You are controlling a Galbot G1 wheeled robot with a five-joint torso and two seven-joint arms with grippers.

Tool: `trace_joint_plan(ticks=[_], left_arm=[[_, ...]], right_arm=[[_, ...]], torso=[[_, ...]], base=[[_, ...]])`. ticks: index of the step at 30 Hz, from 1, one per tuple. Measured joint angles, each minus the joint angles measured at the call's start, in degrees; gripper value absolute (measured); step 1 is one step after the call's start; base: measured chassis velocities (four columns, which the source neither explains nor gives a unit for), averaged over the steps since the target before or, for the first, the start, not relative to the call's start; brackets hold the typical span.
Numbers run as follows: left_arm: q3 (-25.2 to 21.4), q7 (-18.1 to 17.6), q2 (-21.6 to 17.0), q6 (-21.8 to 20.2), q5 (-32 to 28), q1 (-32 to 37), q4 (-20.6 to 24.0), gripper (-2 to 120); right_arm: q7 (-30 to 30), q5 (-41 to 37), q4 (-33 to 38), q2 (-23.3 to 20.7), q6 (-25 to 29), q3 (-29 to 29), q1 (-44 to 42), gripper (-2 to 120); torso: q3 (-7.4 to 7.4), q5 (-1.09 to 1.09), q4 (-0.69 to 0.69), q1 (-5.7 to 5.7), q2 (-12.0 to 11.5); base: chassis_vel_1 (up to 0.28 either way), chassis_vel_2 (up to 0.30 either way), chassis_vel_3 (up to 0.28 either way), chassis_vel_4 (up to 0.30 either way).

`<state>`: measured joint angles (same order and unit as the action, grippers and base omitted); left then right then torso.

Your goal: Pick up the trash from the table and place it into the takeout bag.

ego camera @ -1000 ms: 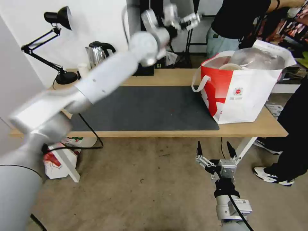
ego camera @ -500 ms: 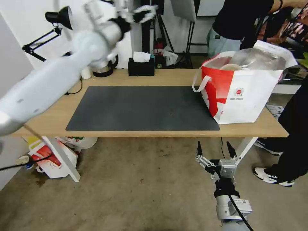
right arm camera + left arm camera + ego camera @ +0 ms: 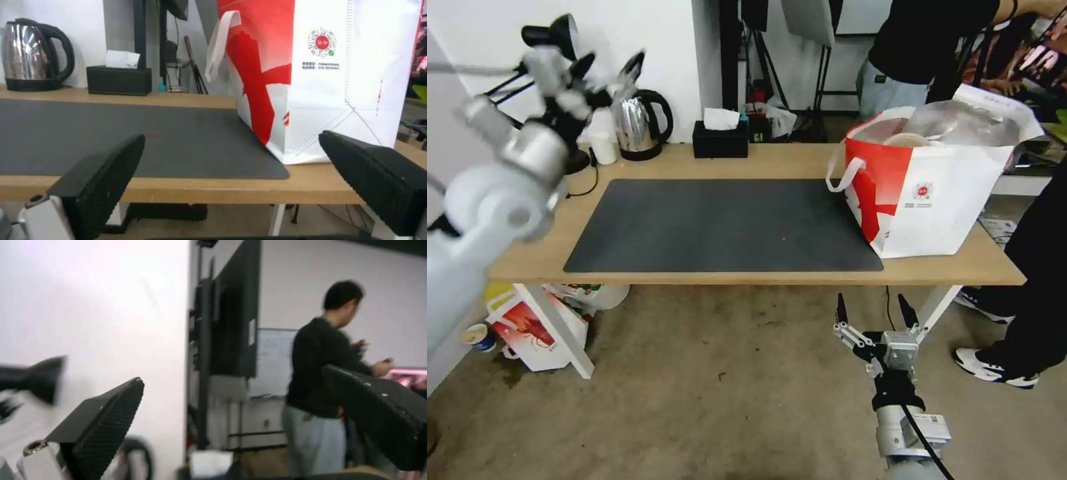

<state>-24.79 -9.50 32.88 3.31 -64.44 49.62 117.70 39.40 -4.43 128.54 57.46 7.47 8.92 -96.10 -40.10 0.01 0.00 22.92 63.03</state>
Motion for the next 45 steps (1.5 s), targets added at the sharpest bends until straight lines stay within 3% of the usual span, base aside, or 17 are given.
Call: trace_joint_plan(ticks=[4,6,9,11,12,14,15,17,19,23,25,27,34,45], left_arm=[[-8.9,0.0,6.3,1.4,9.3,13.1,3.5,100],[-10.0,0.0,7.9,1.7,11.3,14.8,4.1,100],[-12.3,-0.3,16.5,2.4,19.1,22.0,7.5,100],[-12.5,-0.4,17.8,2.4,20.2,22.9,7.9,100],[-13.0,-0.6,21.5,2.7,24.4,25.5,8.8,100],[-13.3,-0.8,25.3,3.5,29.2,28.2,9.5,100],[-13.3,-0.8,25.3,3.5,29.2,28.2,9.5,100],[-13.4,-0.9,29.9,4.1,33.4,31.1,11.0,100],[-13.3,-0.8,31.4,4.4,34.4,32.3,11.5,100],[-11.9,0.4,38.3,6.9,41.0,37.5,12.1,100],[-11.8,0.4,38.9,7.1,41.7,37.9,12.1,100],[-10.0,0.4,43.4,9.4,46.7,41.1,11.5,100],[-6.8,0.7,48.3,12.6,53.0,44.4,9.3,100],[-4.7,1.4,49.2,16.0,57.1,47.6,3.5,100]], right_arm=[[0.0,0.0,0.0,0.0,0.0,0.0,0.0,100],[0.0,0.0,0.0,0.0,0.0,0.0,0.0,100],[0.0,0.0,0.0,0.0,0.0,0.0,0.0,100],[0.0,0.0,0.0,0.0,0.0,0.0,0.0,100],[0.0,0.0,0.0,0.0,0.0,0.0,0.0,100],[0.0,0.0,0.0,0.0,0.0,0.0,0.0,100],[0.0,0.0,0.0,0.0,0.0,0.0,0.0,100],[0.0,0.0,0.0,0.0,0.0,0.0,0.0,100],[0.0,0.0,0.0,0.0,0.0,0.0,0.0,100],[0.0,0.0,0.0,0.0,0.0,0.0,0.0,100],[0.0,0.0,0.0,0.0,0.0,0.0,0.0,100],[0.0,0.0,0.0,0.0,0.0,0.0,0.0,100],[0.0,0.0,0.0,0.0,0.0,0.0,0.0,100],[0.0,0.0,0.0,0.0,0.0,0.0,0.0,100]], torso=[[0.0,-0.03,-0.01,-0.01,0.0],[0.0,-0.01,-0.02,0.0,0.0],[0.0,-0.03,-0.01,0.0,0.0],[0.0,0.0,-0.02,0.0,0.0],[0.0,0.0,0.01,0.0,0.0],[0.0,-0.01,0.01,0.0,0.0],[0.0,-0.01,0.01,0.0,0.0],[0.0,0.0,-0.01,0.0,0.0],[0.0,0.01,-0.01,0.0,0.0],[0.0,0.01,0.0,0.0,0.0],[0.0,0.01,-0.01,0.0,0.0],[0.0,0.0,0.0,0.0,0.0],[0.0,0.0,-0.01,0.0,0.0],[-0.01,-0.01,0.0,0.0,0.0]], base=[[0.0,0.0,0.0,0.0],[0.0,0.0,0.0,0.0],[0.0,0.0,0.0,0.0],[0.0,0.0,0.0,0.0],[0.0,0.0,0.0,0.0],[0.0,0.0,0.0,0.0],[0.0,0.0,0.0,0.0],[0.0,0.0,0.0,0.0],[0.0,0.0,0.0,0.0],[0.0,0.0,0.0,0.0],[0.0,0.0,0.0,0.0],[0.0,0.0,0.0,0.0],[0.0,0.0,0.0,0.0],[0.0,0.0,0.0,0.0]])
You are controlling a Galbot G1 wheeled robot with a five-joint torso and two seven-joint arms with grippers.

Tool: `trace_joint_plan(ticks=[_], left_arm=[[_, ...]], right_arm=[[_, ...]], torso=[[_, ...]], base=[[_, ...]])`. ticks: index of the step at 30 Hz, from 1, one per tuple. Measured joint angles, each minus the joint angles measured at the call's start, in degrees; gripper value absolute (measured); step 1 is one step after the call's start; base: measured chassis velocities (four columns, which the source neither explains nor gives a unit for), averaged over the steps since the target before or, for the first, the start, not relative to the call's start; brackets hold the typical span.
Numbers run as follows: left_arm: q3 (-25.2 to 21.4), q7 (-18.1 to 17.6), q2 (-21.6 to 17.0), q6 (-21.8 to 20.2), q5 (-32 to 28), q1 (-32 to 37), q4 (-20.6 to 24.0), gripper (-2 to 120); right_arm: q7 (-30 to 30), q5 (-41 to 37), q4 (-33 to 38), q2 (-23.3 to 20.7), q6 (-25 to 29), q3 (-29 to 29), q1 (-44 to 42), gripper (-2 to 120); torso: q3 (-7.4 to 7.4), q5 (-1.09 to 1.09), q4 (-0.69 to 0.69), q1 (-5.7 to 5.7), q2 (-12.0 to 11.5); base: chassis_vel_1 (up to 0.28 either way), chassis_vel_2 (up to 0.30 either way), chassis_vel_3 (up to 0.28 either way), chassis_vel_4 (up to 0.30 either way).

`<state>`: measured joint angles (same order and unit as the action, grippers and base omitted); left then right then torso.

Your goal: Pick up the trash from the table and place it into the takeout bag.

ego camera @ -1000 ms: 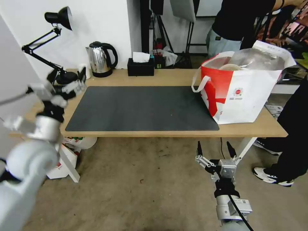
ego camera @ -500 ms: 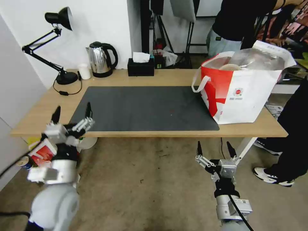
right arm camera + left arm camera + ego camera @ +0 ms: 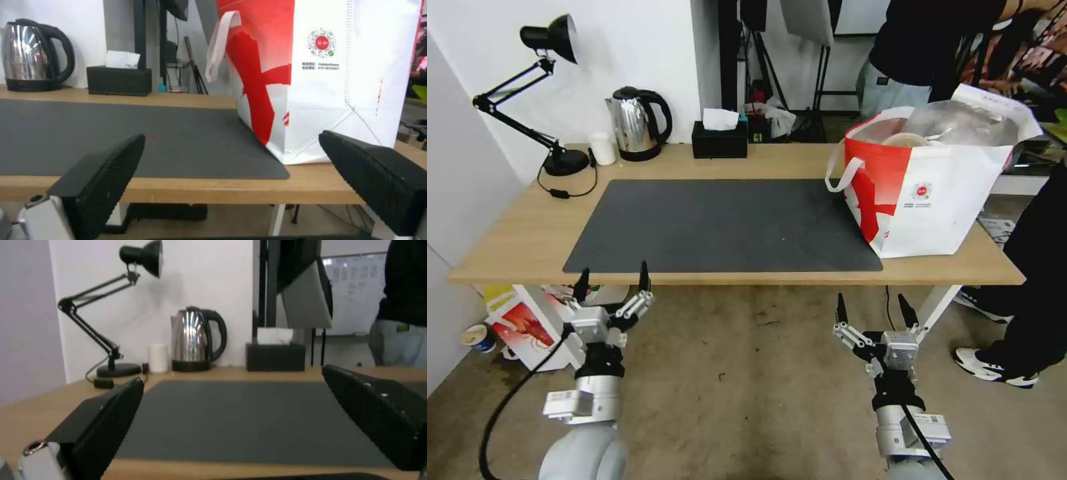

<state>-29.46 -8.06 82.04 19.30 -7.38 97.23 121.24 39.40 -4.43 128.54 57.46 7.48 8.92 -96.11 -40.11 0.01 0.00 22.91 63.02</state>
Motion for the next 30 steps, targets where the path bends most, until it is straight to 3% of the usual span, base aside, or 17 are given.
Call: trace_joint_plan(ticks=[9,30], left_arm=[[2.2,0.2,1.4,1.1,1.4,1.0,-1.6,100],[2.2,0.2,1.8,2.5,1.3,2.6,-4.2,100]], right_arm=[[0.0,0.0,0.0,0.0,0.0,0.0,0.0,100],[0.0,0.0,0.0,0.0,0.0,0.0,0.0,100]], torso=[[0.0,0.0,0.0,0.0,0.0],[0.0,-0.01,0.0,0.0,0.0]], base=[[0.0,0.0,0.0,0.0],[0.0,0.0,0.0,0.0]])
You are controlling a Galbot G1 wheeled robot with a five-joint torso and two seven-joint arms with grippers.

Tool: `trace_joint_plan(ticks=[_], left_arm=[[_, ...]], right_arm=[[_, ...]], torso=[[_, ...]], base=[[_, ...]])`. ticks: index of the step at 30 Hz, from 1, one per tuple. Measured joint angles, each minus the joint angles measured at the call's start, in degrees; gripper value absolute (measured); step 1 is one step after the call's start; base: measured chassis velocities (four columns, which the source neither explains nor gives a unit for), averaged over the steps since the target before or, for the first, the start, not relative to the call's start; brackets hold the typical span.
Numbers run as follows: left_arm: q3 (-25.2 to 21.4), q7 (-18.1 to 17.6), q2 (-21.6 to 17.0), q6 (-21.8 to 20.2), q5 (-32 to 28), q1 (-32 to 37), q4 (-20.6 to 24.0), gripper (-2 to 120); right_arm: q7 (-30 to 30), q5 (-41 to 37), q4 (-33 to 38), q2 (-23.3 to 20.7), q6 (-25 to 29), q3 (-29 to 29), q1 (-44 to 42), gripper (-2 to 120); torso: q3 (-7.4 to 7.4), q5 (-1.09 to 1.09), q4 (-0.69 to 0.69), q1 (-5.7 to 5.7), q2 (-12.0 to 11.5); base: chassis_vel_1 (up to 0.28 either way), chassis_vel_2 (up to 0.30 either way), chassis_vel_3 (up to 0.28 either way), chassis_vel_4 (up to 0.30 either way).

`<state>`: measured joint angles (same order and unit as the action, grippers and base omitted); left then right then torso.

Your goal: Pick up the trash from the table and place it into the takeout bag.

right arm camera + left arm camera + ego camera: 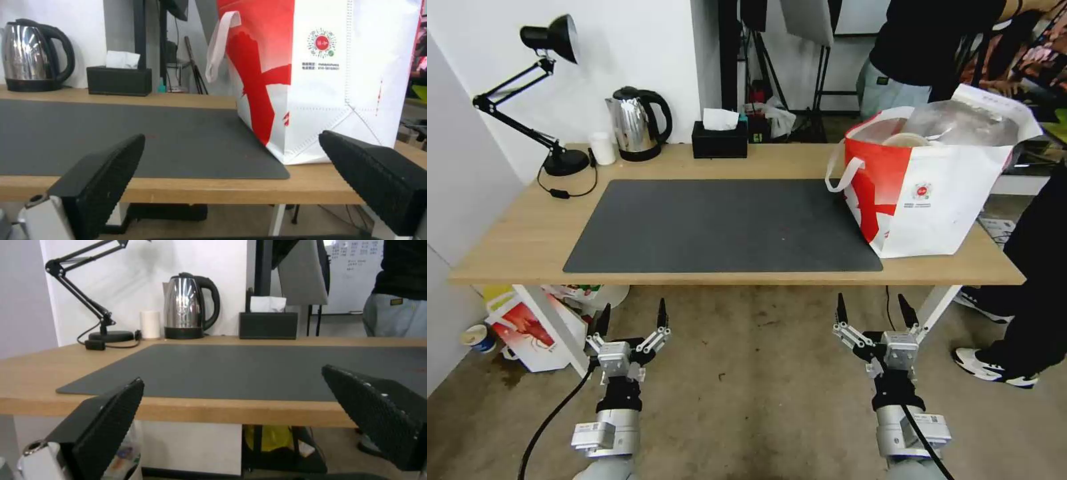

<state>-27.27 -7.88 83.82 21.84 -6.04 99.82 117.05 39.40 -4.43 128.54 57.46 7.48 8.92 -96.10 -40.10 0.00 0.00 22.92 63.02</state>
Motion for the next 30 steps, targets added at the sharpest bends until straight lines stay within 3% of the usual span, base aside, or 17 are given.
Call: trace_joint_plan(ticks=[30], left_arm=[[-0.4,1.3,-0.3,-0.4,-1.7,-1.0,0.0,100]], right_arm=[[0.0,0.0,0.0,0.0,0.0,0.0,0.0,100]], torso=[[0.0,0.0,0.0,0.01,0.0]], base=[[0.0,0.0,0.0,0.0]])
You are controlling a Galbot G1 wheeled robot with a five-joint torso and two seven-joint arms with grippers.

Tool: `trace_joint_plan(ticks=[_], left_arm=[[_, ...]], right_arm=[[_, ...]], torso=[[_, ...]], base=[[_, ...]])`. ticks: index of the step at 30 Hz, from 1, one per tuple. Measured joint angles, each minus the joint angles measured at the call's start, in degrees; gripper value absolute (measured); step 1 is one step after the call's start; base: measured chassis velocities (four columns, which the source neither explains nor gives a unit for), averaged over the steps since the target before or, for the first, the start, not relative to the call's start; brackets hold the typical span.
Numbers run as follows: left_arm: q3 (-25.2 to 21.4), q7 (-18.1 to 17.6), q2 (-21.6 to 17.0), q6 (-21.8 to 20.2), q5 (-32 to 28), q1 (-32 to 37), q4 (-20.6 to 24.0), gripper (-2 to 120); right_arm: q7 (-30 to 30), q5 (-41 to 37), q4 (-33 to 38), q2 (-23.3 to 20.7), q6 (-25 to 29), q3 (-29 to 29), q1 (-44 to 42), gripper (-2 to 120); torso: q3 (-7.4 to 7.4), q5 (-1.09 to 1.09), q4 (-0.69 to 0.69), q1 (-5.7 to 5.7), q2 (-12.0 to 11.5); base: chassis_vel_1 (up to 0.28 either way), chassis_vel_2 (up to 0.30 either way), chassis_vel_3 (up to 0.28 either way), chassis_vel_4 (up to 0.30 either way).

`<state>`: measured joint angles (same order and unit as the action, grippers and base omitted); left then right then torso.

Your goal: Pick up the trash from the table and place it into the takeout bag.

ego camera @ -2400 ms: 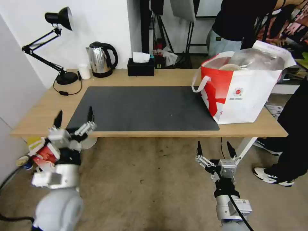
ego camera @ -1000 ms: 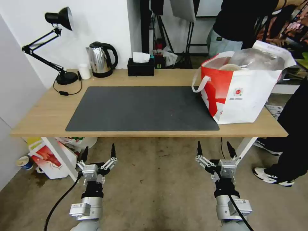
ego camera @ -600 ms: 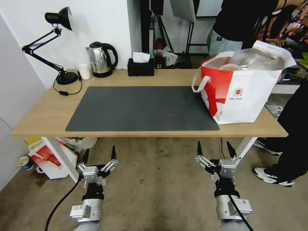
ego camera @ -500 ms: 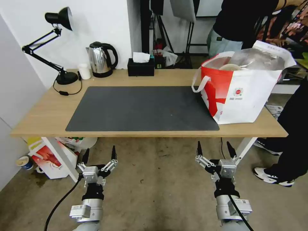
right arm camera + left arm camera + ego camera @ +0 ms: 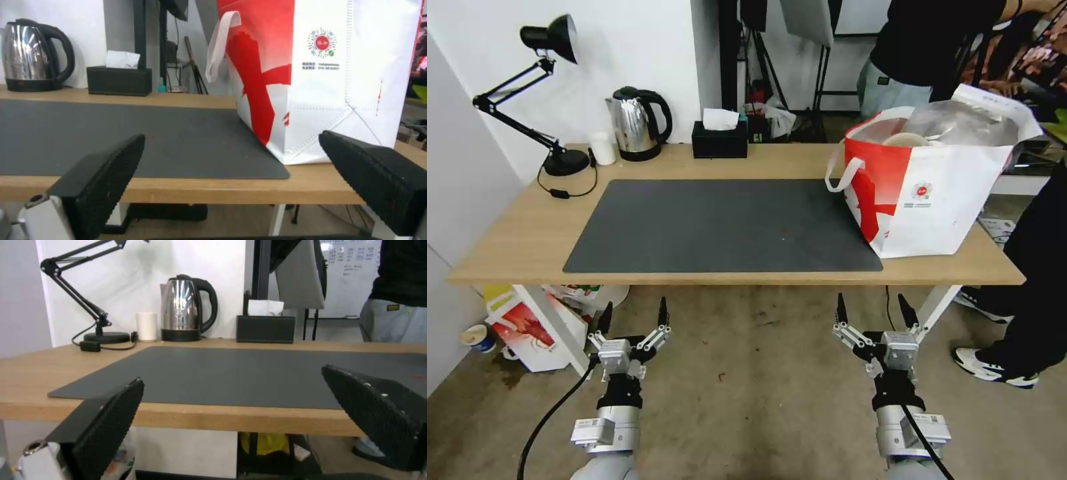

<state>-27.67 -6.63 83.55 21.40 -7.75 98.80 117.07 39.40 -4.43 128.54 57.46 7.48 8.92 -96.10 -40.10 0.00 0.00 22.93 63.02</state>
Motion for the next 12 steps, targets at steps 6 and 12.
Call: trace_joint_plan(ticks=[6,12], left_arm=[[0.0,0.0,0.0,0.0,0.0,0.0,0.0,100],[0.0,0.0,0.0,0.0,0.0,0.0,0.0,100]], right_arm=[[0.0,0.0,0.0,0.0,0.0,0.0,0.0,100],[0.0,0.0,0.0,0.0,0.0,0.0,0.0,100]], torso=[[0.0,0.0,0.0,0.0,0.0],[0.0,0.0,0.0,0.0,0.0]], base=[[0.0,0.0,0.0,0.0],[0.0,0.0,0.0,0.0]])
